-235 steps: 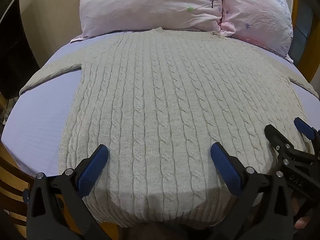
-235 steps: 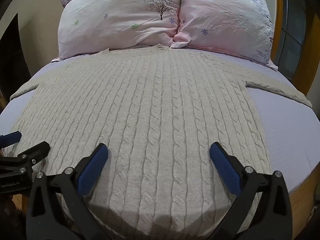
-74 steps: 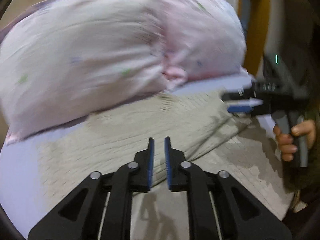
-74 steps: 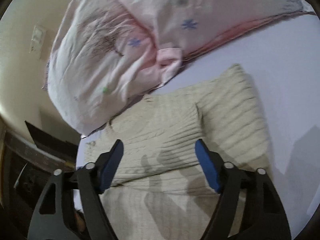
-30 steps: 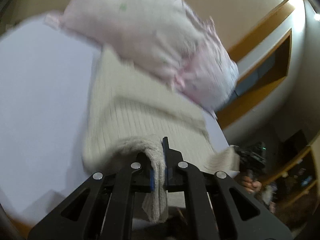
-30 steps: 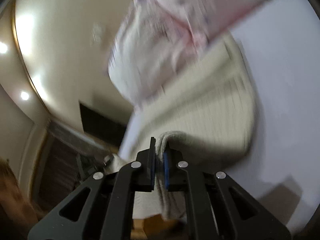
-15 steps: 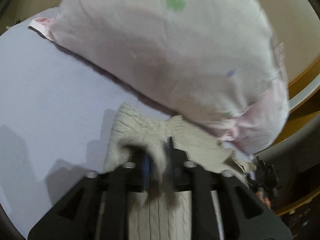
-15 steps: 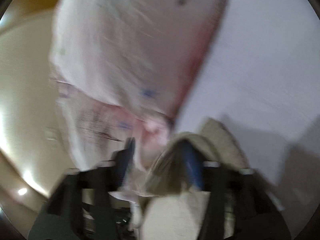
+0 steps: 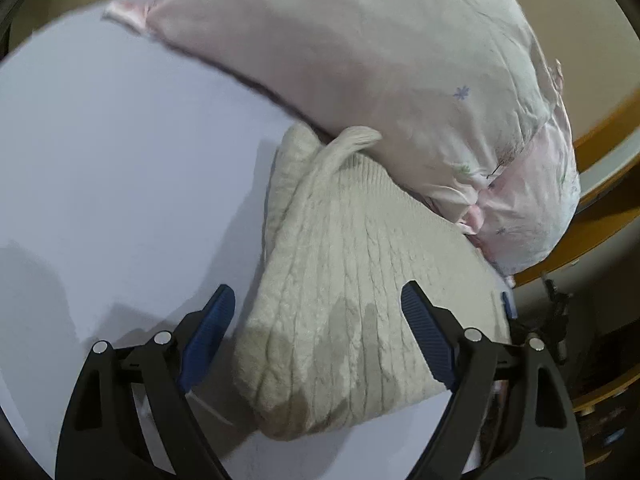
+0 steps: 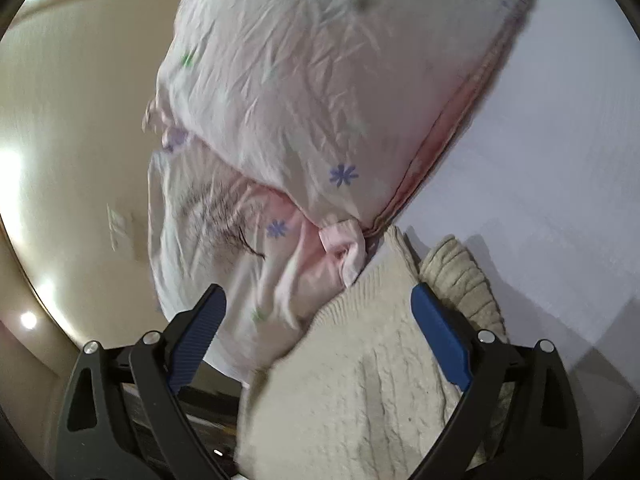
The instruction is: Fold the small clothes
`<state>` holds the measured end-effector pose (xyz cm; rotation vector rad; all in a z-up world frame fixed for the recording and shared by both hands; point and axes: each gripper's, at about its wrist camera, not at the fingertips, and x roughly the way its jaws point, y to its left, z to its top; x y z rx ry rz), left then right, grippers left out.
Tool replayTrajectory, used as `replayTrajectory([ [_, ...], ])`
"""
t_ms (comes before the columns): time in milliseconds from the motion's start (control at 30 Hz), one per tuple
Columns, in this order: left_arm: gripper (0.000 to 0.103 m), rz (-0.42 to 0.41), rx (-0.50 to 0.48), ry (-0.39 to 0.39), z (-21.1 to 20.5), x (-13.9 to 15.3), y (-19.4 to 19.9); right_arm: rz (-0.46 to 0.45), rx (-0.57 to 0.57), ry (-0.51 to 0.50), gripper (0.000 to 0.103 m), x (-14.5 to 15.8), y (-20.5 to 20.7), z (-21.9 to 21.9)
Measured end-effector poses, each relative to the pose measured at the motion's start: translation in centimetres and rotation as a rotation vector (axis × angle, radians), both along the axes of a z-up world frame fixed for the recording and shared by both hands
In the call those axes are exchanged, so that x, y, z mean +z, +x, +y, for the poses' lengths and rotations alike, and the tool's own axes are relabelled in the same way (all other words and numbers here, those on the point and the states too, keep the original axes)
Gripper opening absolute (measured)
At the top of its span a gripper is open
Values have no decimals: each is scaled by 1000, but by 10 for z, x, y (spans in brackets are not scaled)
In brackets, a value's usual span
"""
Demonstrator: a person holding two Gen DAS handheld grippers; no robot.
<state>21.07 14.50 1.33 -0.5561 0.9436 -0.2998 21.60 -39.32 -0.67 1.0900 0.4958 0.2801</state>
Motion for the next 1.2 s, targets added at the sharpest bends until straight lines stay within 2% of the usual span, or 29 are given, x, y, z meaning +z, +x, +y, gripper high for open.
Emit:
replayTrajectory([
  [133, 85, 8, 8, 15, -3, 0, -2, -13, 10, -47, 94, 5, -4, 5],
  [167, 77, 12, 14, 19, -4, -1, -3, -8, 13, -38, 95, 3, -4, 4],
  [200, 53, 24, 21, 4, -4, -2, -5, -1, 15, -28, 95, 1, -3, 5],
  [233, 41, 58, 28, -30, -4, -7, -5, 3, 17, -19, 95, 0, -3, 4],
  [267, 23, 87, 42, -78, -2, -13, -6, 5, 21, -5, 95, -2, -3, 4],
  [300, 20, 111, 49, -186, 4, -22, -7, 3, 29, 14, 95, -4, -3, 2],
  [333, 19, 112, 59, -237, 7, -25, -7, -1, 34, 24, 95, -4, -3, 2],
  [400, 17, 80, 57, -298, 10, -21, -8, -17, 45, 31, 95, -2, -4, 1],
  [467, 16, 24, 39, -350, 5, -5, -9, -45, 57, 35, 95, 4, -6, 1],
  [567, 16, -105, -55, -388, -32, 37, -6, -102, 57, 13, 95, 17, -11, -4],
  [667, 16, -213, -227, -444, -106, 72, 5, -137, 41, -28, 95, 26, -17, -10],
  [700, 16, -234, -314, -454, -144, 78, 10, -146, 29, -49, 95, 29, -19, -15],
  [767, 16, -229, -438, -433, -207, 76, 17, -156, 18, -66, 95, 31, -22, -26],
  [800, 16, -214, -530, -347, -256, 71, 20, -152, 16, -62, 95, 30, -22, -32],
  [867, 17, -163, -643, -222, -314, 57, 21, -130, 11, -48, 95, 26, -20, -43],
  [900, 17, -118, -694, -200, -336, 49, 20, -106, 9, -41, 96, 23, -18, -51],
  [967, 17, -99, -762, -260, -345, 49, 13, -79, 20, -35, 97, 20, -17, -57],
  [1033, 29, -190, -713, -269, -318, 64, 4, -54, 55, -27, 100, 18, -15, -62],
  [1067, 54, -220, -663, -263, -300, 70, 1, -20, 79, -40, 100, 18, -13, -62],
  [1100, 74, -249, -574, -240, -272, 74, -2, 28, 116, -63, 100, 18, -10, -60],
  [1133, 77, -265, -505, -203, -254, 76, -3, 54, 142, -81, 101, 17, -8, -59],
  [1167, 77, -274, -445, -151, -236, 75, -5, 122, 179, -130, 101, 15, -4, -55],
  [1200, 78, -259, -385, -79, -219, 70, -4, 165, 195, -165, 101, 12, -1, -52],
])
